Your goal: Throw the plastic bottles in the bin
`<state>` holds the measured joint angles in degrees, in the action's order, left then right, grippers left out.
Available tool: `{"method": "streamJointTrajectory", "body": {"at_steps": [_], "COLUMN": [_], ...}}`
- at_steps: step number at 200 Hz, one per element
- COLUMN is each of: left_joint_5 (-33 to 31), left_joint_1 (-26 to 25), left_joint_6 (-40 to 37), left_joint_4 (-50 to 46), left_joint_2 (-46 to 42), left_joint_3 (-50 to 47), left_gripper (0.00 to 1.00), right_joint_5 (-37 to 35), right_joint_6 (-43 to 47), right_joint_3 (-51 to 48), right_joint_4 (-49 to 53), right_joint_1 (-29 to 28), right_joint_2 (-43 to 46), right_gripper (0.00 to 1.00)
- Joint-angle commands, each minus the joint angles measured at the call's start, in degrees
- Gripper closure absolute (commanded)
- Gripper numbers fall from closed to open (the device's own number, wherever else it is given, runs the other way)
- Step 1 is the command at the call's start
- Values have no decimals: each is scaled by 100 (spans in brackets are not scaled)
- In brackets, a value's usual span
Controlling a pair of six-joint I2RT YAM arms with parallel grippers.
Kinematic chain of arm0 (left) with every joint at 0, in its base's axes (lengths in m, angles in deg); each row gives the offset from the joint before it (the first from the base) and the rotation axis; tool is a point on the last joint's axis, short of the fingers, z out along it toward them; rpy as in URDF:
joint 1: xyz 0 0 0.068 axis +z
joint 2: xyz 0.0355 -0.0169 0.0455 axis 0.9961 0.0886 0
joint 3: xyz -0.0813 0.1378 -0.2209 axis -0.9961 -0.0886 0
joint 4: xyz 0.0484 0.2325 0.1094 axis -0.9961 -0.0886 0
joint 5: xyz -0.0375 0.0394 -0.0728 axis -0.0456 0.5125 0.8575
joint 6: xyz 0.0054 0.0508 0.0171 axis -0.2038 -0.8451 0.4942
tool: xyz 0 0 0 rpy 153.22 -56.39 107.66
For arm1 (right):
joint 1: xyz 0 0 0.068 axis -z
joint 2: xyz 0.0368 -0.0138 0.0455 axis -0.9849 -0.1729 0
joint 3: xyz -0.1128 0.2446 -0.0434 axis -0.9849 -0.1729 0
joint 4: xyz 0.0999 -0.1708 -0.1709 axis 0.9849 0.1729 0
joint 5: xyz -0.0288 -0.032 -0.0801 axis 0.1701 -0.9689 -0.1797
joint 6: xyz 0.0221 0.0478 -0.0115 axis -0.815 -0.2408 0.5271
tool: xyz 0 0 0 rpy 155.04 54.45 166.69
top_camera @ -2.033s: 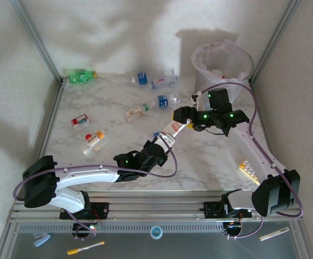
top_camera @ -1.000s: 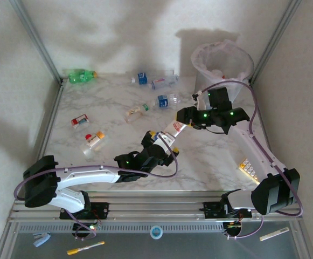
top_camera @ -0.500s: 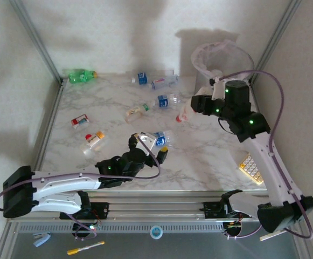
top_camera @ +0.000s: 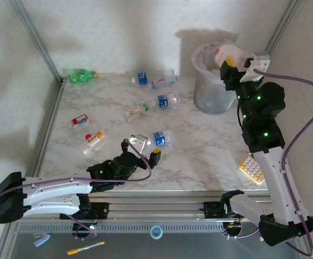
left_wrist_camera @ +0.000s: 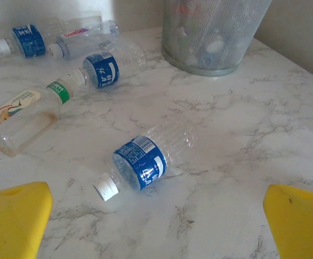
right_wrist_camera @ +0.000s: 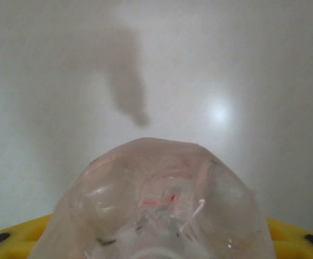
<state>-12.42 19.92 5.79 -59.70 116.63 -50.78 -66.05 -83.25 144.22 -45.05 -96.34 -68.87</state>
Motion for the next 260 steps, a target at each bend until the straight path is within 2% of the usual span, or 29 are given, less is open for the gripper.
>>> {"method": "streamJointTrajectory", "body": {"at_steps": [1,65,85,105,125,133,143,159,194,260], "left_joint_5": [-54,32,85,160,210,227,251,337,415,1009], "left_joint_1": [57,153,196,245,262,262,266,286,353,810], "left_joint_6": [151,107,91,64,45,45,37,37,72,-80], "left_joint_4": [51,79,83,97,72,51,18,-32,-226,-511], "left_joint_2": [-18,5,32,72,157,198,232,308,502,749], "left_joint_3": [-43,-30,-19,13,77,118,163,212,326,575], "left_gripper": [0,0,0,0,0,0,0,0,0,0], "right_joint_5": [-456,-318,-212,3,465,615,765,894,1006,1223], "right_joint_6": [297,195,-5,-363,-826,-959,-1039,-1184,-1228,-1141], "right_joint_3": [66,264,801,1983,3559,4164,4774,5418,4970,4440], "right_joint_4": [-813,-572,-39,1198,2794,3376,3919,4553,4385,4540], "right_joint_1": [141,465,693,977,1254,1317,1370,1409,1427,1428], "right_joint_2": [-18,-423,-960,-1972,-3118,-3564,-3987,-4407,-4002,-3390], "right_gripper": [70,70,69,63,50,42,31,22,14,8]}}
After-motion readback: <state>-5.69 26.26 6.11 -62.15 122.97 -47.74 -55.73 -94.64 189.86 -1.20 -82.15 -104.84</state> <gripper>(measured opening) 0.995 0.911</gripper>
